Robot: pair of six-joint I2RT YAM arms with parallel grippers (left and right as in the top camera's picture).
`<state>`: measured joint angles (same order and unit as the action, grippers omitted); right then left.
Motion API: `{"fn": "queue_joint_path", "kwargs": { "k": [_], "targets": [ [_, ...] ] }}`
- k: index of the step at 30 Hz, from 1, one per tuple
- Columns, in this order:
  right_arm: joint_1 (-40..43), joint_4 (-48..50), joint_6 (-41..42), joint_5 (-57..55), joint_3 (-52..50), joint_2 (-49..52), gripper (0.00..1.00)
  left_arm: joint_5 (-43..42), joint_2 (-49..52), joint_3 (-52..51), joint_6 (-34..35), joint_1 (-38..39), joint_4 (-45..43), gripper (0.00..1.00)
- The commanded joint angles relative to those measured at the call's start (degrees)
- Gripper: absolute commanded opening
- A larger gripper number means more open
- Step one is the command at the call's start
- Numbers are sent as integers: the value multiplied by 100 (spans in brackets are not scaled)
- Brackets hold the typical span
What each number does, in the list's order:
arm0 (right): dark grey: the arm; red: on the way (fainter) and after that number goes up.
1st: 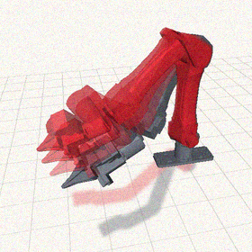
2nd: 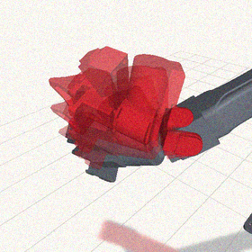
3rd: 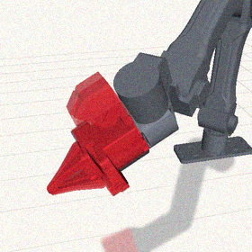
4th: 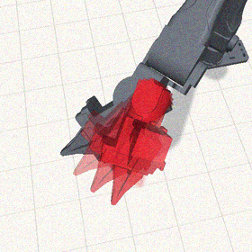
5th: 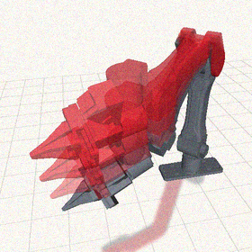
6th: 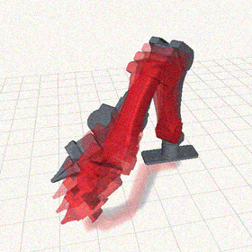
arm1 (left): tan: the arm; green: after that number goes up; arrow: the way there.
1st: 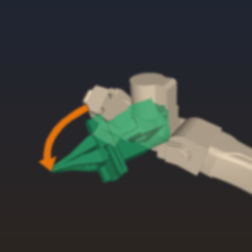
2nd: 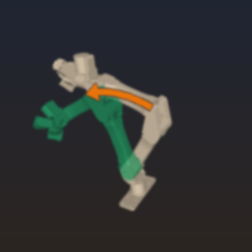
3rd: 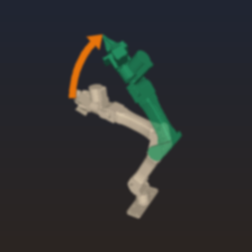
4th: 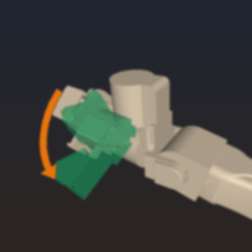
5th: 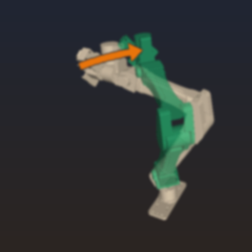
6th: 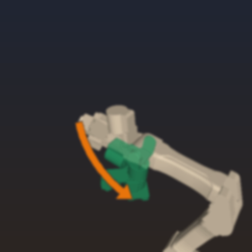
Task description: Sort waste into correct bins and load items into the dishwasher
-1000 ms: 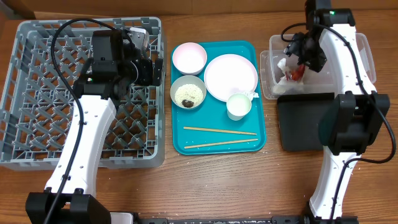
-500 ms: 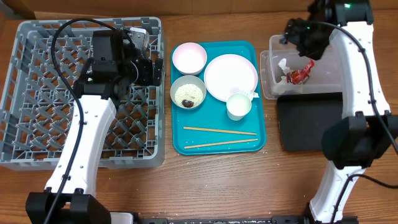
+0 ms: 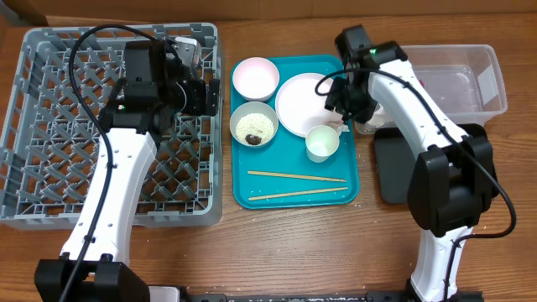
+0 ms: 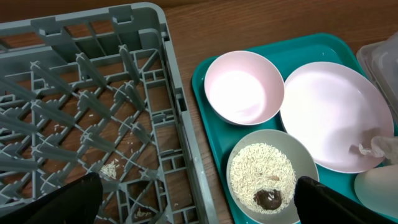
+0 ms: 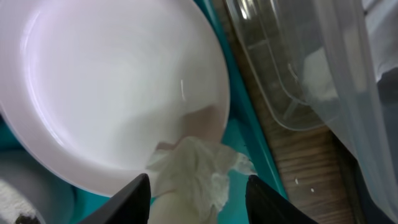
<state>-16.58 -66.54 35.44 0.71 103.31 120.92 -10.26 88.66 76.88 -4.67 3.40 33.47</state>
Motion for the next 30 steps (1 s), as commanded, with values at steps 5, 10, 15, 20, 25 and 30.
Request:
{"fn": "queue_joint_path", "kwargs": {
  "k": [5, 10, 15, 20, 25, 30],
  "targets": [
    [17, 717, 426, -321, -691, -35, 49, 28, 0, 107, -50, -4, -4, 100],
    [2, 807, 424, -299, -828, -33, 46, 28, 0, 107, -52, -4, -7, 100],
    [0, 839, 422, -184, -999, -33, 43, 28, 0, 107, -50, -4, -4, 100],
    [-31, 817, 358, -61, -1003, -33, 27, 28, 0, 107, -50, -4, -7, 100],
    [-72, 817, 358, 17, -1001, -33, 4, 28, 0, 107, -50, -4, -4, 100],
    [-72, 732, 284, 114, -898, -85, 4, 28, 0, 107, -50, -4, -7, 100]
  ]
}}
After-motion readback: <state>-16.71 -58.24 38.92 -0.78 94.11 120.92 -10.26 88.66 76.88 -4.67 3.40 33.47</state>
